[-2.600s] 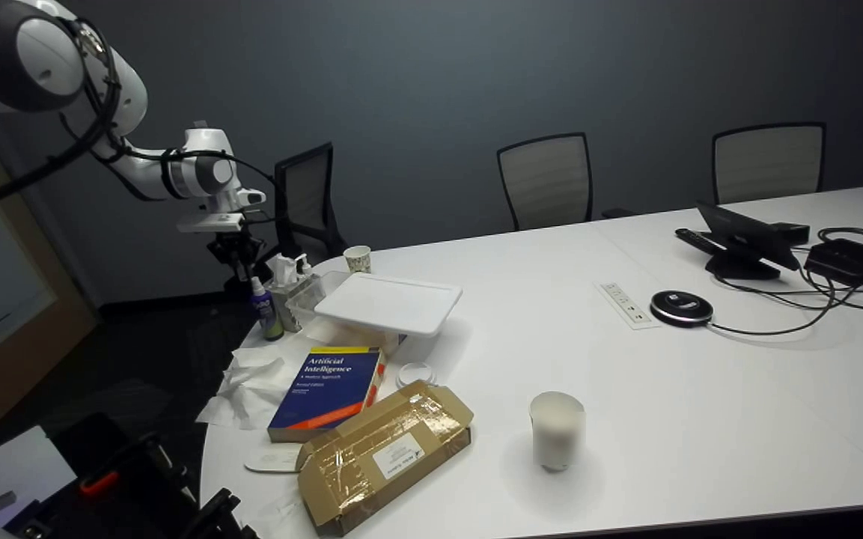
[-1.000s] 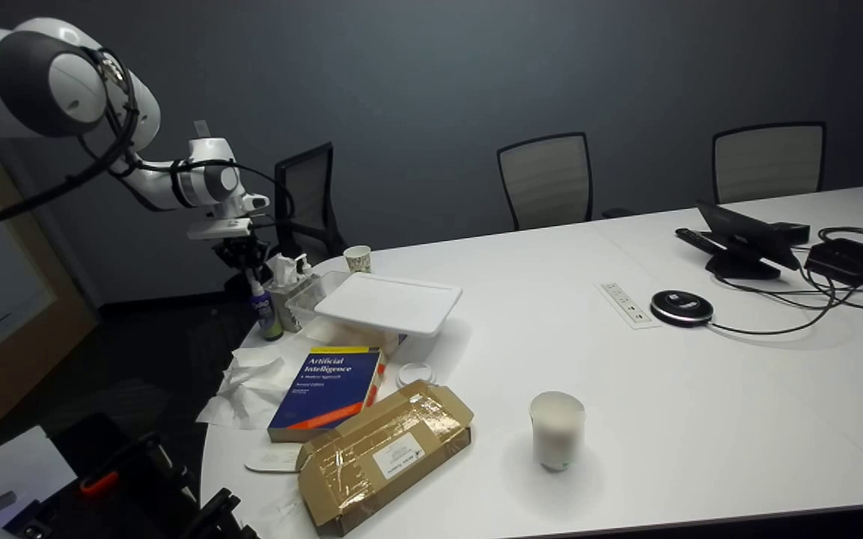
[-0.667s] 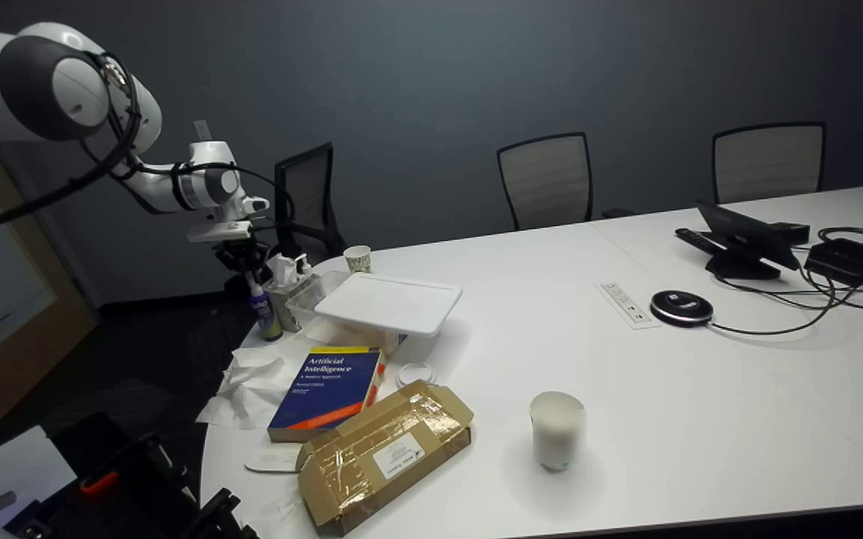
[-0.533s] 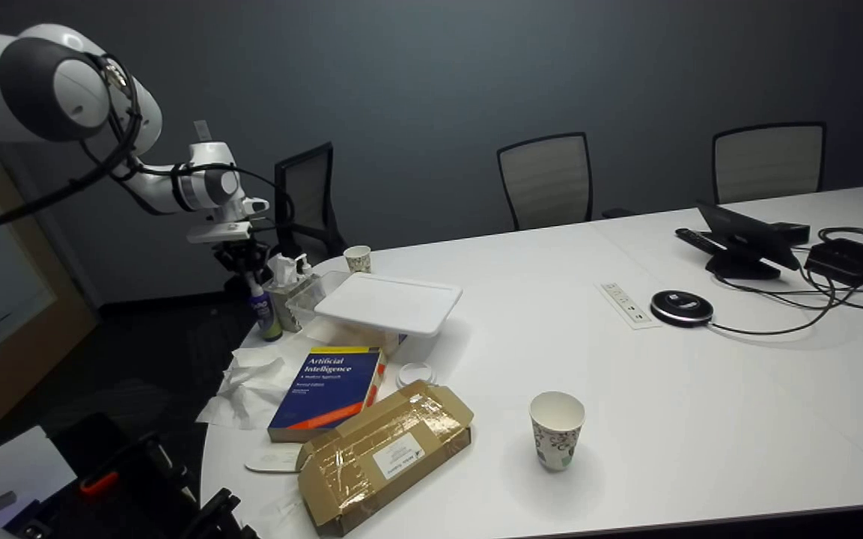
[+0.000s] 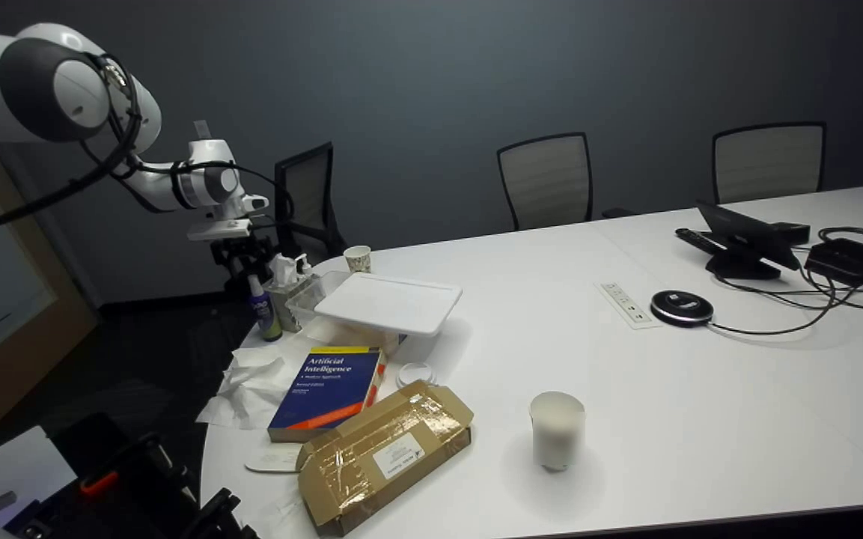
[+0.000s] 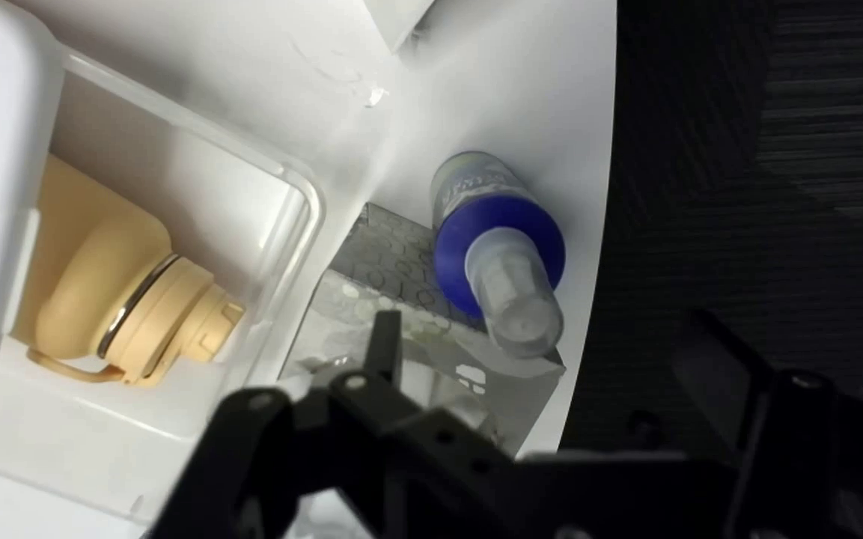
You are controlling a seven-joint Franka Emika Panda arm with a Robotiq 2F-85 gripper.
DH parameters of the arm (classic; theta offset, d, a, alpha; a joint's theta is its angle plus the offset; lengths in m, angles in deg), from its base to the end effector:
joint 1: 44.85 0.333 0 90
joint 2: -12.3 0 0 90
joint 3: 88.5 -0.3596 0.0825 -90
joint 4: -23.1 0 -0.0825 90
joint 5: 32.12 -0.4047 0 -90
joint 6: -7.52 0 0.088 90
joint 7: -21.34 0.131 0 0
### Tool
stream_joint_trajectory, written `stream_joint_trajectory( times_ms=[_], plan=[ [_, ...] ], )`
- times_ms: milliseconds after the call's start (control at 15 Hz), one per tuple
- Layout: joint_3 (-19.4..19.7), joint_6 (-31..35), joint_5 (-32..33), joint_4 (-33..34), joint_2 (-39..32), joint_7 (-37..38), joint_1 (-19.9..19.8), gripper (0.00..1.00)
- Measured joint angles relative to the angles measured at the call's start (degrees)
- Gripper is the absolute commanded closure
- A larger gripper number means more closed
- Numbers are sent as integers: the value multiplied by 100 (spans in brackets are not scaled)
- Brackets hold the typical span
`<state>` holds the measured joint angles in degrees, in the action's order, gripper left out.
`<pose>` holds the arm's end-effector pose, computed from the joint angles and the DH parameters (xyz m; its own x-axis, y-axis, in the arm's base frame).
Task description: Take the blue bottle out of the clear container and place it on the table then put the clear lid on the bottle.
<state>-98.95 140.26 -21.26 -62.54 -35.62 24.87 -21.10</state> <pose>0.6452 0.4025 0.1688 0.8225 0.5687 0.0027 0.5687 -0.8225 0.0040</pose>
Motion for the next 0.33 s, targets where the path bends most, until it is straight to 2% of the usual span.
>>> stream_joint_trajectory(
  times_ms=[333],
  plan=[
    [46, -66, 0, 85, 70, 1, 0, 0]
  ],
)
